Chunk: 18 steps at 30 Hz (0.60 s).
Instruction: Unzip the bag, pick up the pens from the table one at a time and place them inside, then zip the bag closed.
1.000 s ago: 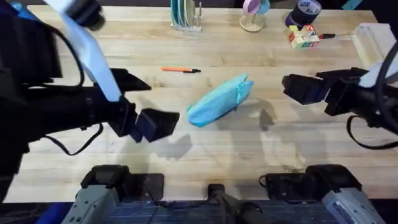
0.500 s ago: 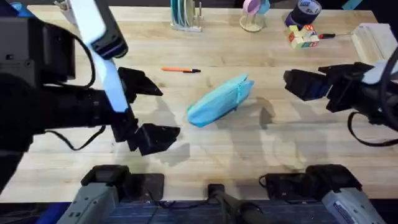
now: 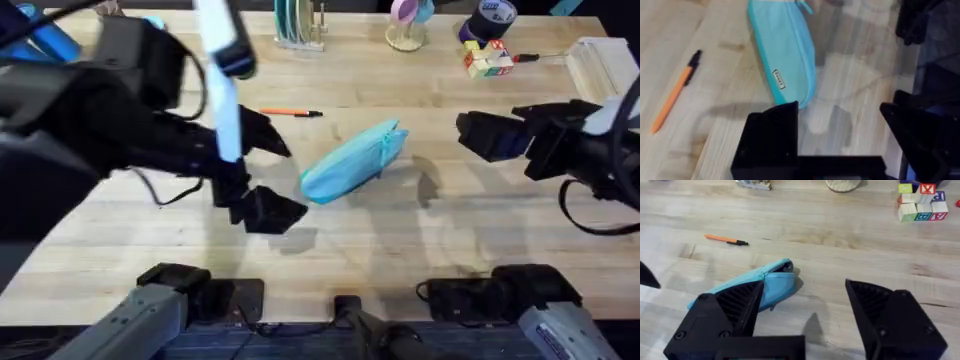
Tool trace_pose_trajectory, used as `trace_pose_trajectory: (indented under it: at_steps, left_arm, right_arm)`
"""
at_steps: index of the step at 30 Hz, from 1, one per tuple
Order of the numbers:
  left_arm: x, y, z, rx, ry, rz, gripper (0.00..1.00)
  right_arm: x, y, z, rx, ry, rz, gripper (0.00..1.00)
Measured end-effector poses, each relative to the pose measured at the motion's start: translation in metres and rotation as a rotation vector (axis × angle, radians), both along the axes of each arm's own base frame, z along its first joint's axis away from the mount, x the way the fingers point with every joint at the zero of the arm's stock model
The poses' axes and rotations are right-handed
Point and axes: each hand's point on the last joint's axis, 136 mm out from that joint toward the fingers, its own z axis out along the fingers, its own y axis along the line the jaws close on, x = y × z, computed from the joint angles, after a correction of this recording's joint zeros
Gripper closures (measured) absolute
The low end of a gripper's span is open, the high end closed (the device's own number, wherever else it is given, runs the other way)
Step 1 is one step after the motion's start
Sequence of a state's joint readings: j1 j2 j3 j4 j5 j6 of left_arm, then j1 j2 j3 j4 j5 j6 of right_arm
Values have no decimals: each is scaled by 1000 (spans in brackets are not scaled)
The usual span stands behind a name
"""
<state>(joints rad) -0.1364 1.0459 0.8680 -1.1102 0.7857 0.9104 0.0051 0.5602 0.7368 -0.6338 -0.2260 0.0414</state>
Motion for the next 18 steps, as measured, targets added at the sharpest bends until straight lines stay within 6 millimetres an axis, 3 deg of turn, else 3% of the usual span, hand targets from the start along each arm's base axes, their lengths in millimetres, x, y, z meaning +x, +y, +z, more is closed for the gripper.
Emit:
trace_pose_trajectory:
  at_steps: [9,18]
  left_arm:
    - [0,-29,-36,27,129,-137,6]
    - [21,-45,-60,39,113,-171,6]
  right_arm:
    - [0,0,0,0,-1,0,5]
    - [0,0,0,0,-1,0,5]
